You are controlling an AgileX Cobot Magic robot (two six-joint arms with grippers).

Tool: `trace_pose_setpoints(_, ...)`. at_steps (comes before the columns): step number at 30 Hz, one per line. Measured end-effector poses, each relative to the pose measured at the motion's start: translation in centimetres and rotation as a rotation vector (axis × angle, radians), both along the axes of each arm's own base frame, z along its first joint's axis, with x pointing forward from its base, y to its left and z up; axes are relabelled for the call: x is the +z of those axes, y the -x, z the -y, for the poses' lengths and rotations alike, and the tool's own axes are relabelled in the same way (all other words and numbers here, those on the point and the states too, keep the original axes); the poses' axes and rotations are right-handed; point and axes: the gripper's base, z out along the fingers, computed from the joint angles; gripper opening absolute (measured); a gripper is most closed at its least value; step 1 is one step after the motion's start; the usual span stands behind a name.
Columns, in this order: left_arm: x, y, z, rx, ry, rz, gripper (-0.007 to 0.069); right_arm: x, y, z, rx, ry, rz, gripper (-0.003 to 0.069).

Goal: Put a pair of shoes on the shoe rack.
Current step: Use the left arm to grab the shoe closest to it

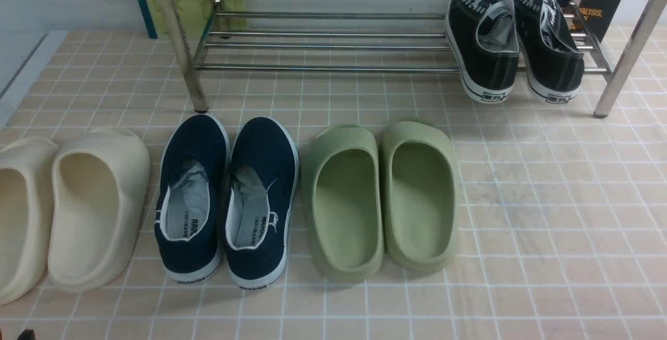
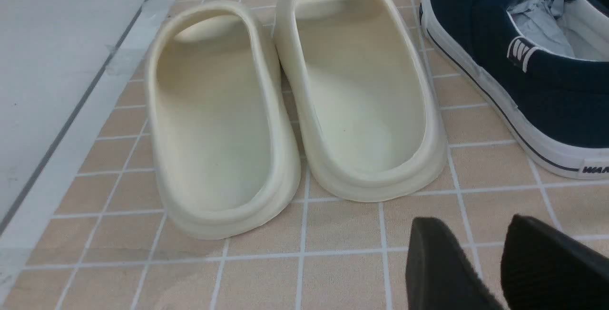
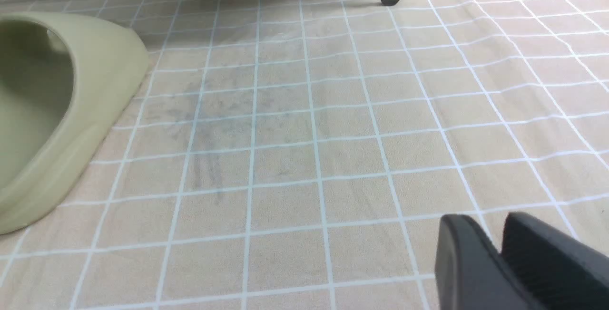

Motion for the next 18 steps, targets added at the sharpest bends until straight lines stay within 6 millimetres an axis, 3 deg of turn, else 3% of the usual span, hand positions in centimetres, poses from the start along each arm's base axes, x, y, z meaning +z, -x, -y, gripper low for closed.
trace_pose_setpoints(18, 0.00, 0.00, 0.00, 0.000, 0.000, 0.000, 0.0239, 0.00, 0.00, 0.00, 0.000, 0.000, 0.000, 0.0150)
